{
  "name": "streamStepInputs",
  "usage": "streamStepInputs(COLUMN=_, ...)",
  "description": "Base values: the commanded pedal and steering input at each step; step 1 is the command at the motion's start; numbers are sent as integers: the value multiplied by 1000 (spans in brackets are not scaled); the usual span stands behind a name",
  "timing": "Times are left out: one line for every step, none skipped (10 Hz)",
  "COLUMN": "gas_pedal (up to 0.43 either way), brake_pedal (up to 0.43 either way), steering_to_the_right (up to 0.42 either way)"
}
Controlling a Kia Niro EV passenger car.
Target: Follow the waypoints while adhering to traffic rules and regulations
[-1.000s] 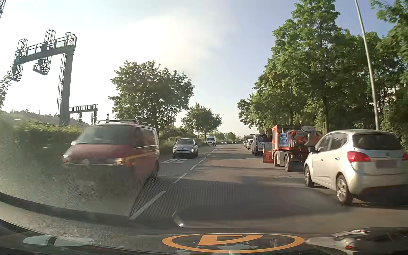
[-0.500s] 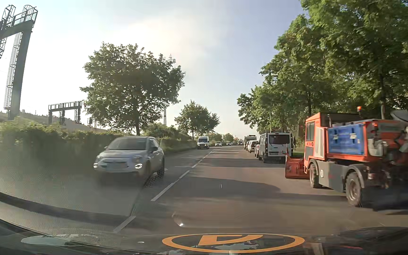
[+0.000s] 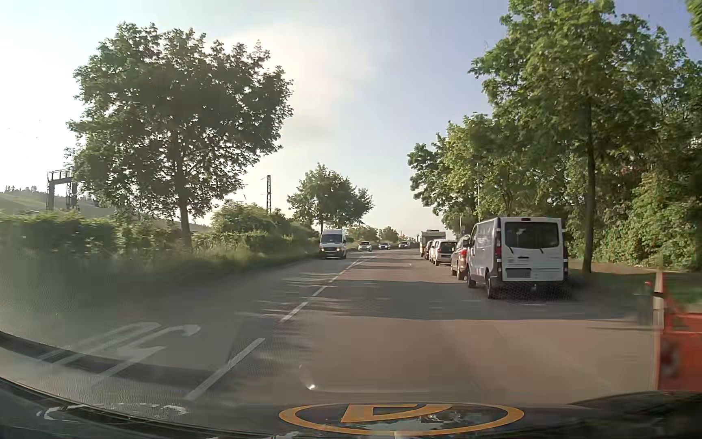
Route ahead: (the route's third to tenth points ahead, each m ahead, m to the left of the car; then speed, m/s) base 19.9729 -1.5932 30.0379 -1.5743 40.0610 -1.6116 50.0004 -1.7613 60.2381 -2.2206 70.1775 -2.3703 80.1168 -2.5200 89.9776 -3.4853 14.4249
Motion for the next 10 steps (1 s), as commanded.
streamStepInputs(gas_pedal=189, brake_pedal=0, steering_to_the_right=-2)
streamStepInputs(gas_pedal=189, brake_pedal=0, steering_to_the_right=-2)
streamStepInputs(gas_pedal=189, brake_pedal=0, steering_to_the_right=-2)
streamStepInputs(gas_pedal=189, brake_pedal=0, steering_to_the_right=-2)
streamStepInputs(gas_pedal=189, brake_pedal=0, steering_to_the_right=-1)
streamStepInputs(gas_pedal=189, brake_pedal=0, steering_to_the_right=-1)
streamStepInputs(gas_pedal=189, brake_pedal=0, steering_to_the_right=-1)
streamStepInputs(gas_pedal=189, brake_pedal=0, steering_to_the_right=-1)
streamStepInputs(gas_pedal=189, brake_pedal=0, steering_to_the_right=-1)
streamStepInputs(gas_pedal=189, brake_pedal=0, steering_to_the_right=-1)
